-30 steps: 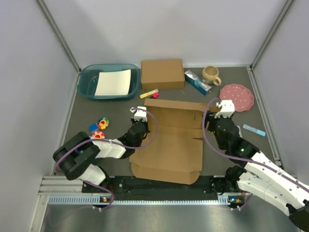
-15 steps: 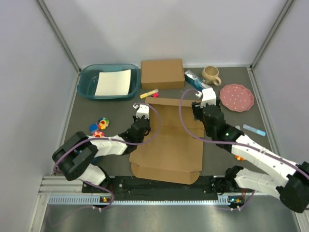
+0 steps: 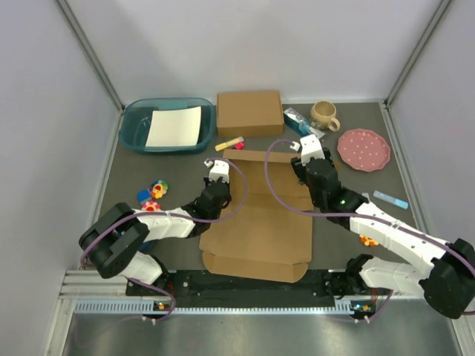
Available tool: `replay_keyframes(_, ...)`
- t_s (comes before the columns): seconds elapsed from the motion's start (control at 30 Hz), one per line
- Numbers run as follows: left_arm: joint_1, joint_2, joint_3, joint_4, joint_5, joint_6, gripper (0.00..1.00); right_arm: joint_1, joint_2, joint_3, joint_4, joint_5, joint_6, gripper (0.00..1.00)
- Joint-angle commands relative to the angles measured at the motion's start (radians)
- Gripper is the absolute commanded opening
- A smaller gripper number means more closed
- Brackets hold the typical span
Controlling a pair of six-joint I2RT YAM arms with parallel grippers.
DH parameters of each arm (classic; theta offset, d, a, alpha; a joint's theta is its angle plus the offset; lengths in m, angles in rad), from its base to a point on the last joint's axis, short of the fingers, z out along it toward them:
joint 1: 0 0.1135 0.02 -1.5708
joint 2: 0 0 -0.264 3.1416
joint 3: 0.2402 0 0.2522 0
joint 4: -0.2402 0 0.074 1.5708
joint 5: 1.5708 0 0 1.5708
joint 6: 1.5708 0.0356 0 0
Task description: Fold the paper box
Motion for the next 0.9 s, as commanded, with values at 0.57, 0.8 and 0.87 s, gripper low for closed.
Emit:
replay_keyframes(0.57,0.001,-0.038,-0.030,-0.056,-0.006,-0.049,0.00,-0.033,0.011,0.055,-0.152,-0.137,0.417,0.20)
replay_keyframes(0.8,-0.001,-0.053,-0.046,-0.036,0.002,-0.081,0.00,-0.035,-0.052,-0.033,-0.085,-0.226,0.757,0.21)
replay_keyframes(0.87,-0.001,-0.055,-0.052,-0.041,0.000,-0.086,0.00,-0.033,-0.069,-0.059,-0.059,-0.233,0.789,0.22)
